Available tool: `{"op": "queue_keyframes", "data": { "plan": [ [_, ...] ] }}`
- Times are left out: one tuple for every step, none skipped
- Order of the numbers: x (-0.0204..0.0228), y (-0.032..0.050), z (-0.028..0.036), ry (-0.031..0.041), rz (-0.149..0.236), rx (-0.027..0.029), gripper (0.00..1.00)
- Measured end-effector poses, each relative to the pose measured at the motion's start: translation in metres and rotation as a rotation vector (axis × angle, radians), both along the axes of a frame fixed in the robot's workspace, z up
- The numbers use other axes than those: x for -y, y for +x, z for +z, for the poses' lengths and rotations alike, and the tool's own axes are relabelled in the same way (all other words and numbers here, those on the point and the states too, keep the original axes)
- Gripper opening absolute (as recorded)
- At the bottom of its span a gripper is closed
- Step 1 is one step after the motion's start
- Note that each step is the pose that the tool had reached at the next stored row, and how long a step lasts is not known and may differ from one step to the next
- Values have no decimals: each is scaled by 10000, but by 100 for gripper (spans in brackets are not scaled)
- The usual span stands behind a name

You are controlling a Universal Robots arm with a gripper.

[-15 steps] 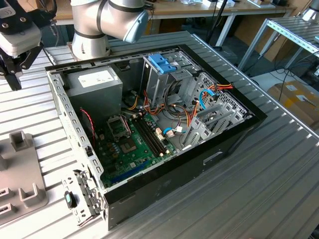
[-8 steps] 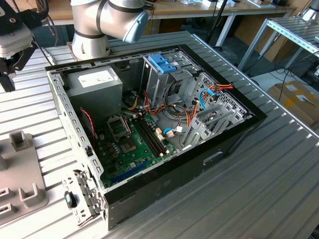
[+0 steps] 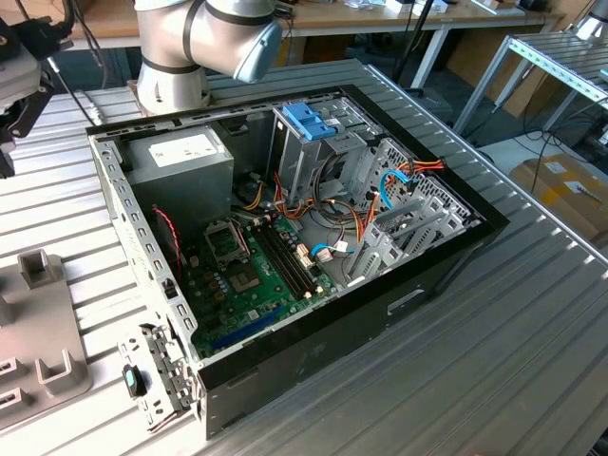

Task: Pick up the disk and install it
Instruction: 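Reach for the disk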

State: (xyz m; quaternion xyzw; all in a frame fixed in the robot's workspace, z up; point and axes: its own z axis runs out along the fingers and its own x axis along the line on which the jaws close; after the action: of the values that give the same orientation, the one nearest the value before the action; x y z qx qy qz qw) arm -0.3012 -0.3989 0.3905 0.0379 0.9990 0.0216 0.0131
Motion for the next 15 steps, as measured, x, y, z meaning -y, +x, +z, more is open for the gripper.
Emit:
{"op": "queue_keyframes", "data": {
  "plan": [
    [0,-13,0,1,0,0,11],
    [0,-25,-1,0,0,0,11],
    [0,-38,-1,1,0,0,11],
    [0,-50,-1,0,0,0,11],
    [0,-72,-1,0,0,0,11],
    [0,-86,-1,1,0,0,11],
    [0,-96,-1,1,-1,0,11],
    [0,-111,-1,0,0,0,11],
    [0,-124,-1,0,-1,0,11],
    [0,-135,-2,0,0,0,11],
    [0,-150,-2,0,-1,0,11],
    [0,-161,-2,0,-1,0,11],
    [0,-170,-2,0,0,0,11],
    [0,-185,-2,0,-1,-1,11],
    [0,-196,-2,0,0,-1,11]
  ]
}}
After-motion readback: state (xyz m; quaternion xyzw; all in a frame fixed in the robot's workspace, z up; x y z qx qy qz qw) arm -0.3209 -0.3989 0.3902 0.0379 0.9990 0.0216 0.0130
